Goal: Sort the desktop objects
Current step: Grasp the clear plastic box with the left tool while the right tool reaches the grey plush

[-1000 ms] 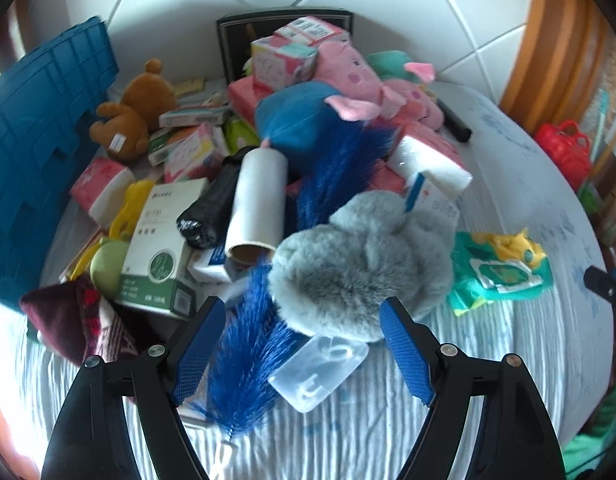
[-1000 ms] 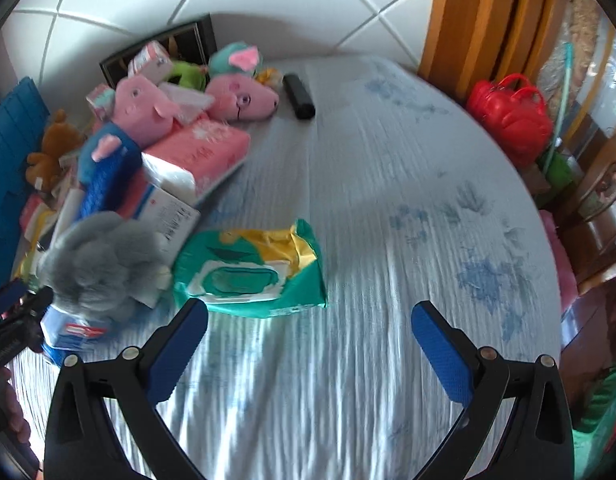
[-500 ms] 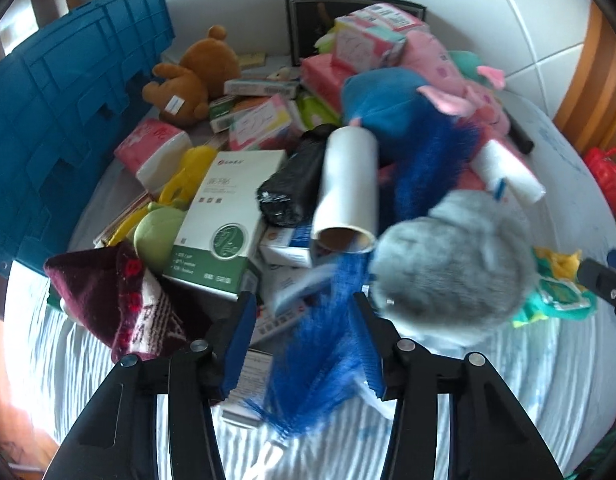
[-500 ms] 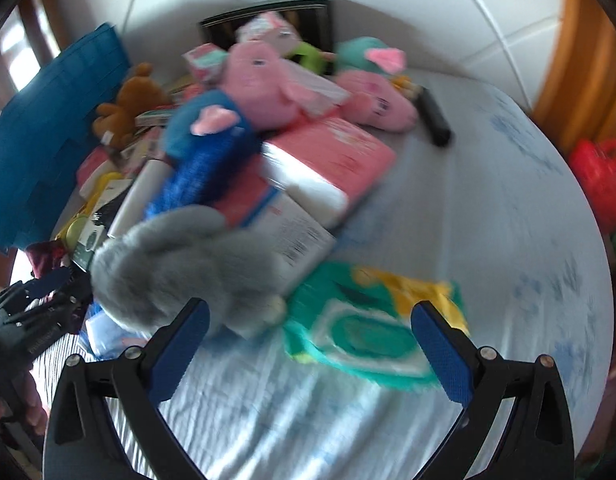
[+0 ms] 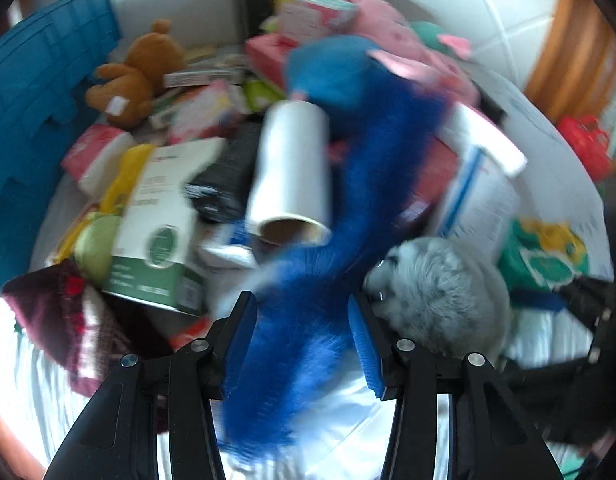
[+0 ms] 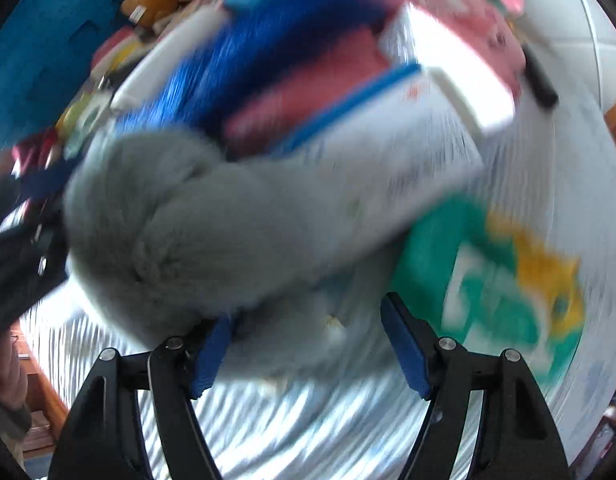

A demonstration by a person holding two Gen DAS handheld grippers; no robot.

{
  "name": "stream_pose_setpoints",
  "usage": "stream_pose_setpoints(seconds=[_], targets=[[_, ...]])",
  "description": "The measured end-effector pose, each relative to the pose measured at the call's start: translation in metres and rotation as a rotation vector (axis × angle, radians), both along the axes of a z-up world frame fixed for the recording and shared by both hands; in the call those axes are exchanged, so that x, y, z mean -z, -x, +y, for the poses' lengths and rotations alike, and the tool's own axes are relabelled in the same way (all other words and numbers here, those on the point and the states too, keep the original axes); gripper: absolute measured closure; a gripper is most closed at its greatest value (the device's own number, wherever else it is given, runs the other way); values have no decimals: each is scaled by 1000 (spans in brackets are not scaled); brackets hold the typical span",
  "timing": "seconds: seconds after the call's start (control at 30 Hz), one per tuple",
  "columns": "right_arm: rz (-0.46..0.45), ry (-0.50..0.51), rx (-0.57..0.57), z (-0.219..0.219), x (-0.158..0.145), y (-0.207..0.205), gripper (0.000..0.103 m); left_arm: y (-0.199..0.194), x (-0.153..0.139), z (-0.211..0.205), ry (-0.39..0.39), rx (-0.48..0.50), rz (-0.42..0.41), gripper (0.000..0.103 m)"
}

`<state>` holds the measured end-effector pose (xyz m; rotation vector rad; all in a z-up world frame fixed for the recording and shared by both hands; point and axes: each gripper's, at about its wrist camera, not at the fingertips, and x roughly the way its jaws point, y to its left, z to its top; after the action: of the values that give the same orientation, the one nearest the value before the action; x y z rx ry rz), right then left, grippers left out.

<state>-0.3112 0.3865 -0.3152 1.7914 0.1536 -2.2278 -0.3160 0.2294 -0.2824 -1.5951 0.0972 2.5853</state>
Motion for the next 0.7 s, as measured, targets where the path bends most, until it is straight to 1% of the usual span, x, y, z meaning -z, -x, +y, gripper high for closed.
stream_pose_setpoints(seconds=[0.07, 0.13, 0.27, 0.37, 0.43, 0.5, 0.6, 0.7], targets=[[-10, 9, 45, 13, 0, -15, 30, -9, 3, 10, -1, 42, -2, 56], [5, -3, 86, 25, -4, -26, 30, -20, 2, 15, 3, 71, 4, 55], [65, -19, 168, 47, -20, -41, 30, -40, 2, 12, -12, 86, -3, 49], [104, -7, 207, 57, -30, -51, 30, -54, 4, 10, -20, 86, -12, 47], [131, 3, 220, 61, -36, -57, 30, -60, 8, 11, -22, 71, -24, 45], [154, 22, 199, 62, -42, -60, 30, -64, 11, 10, -19, 44, -27, 45], [183, 55, 150, 64, -48, -61, 30, -69, 15, 10, -18, -34, -32, 45], [185, 84, 94, 67, -44, -50, 30, -75, 16, 17, -23, -115, -30, 43]])
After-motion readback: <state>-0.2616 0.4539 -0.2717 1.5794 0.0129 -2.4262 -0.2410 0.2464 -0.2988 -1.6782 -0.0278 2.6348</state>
